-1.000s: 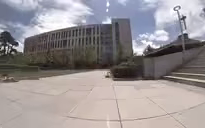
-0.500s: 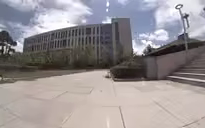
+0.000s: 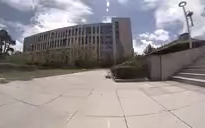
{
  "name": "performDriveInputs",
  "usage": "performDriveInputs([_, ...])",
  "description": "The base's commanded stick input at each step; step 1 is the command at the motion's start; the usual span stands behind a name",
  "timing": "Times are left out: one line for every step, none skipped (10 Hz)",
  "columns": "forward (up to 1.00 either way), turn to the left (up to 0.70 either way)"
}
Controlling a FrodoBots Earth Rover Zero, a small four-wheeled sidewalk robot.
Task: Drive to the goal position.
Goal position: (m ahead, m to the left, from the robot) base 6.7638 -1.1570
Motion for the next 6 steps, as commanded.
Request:
performDriveInputs([0.7, 0.09])
performDriveInputs([0.7, 0.03])
performDriveInputs([0.7, 0.05])
performDriveInputs([0.7, 0.01])
performDriveInputs([0.7, 0.03])
performDriveInputs([0.7, 0.03])
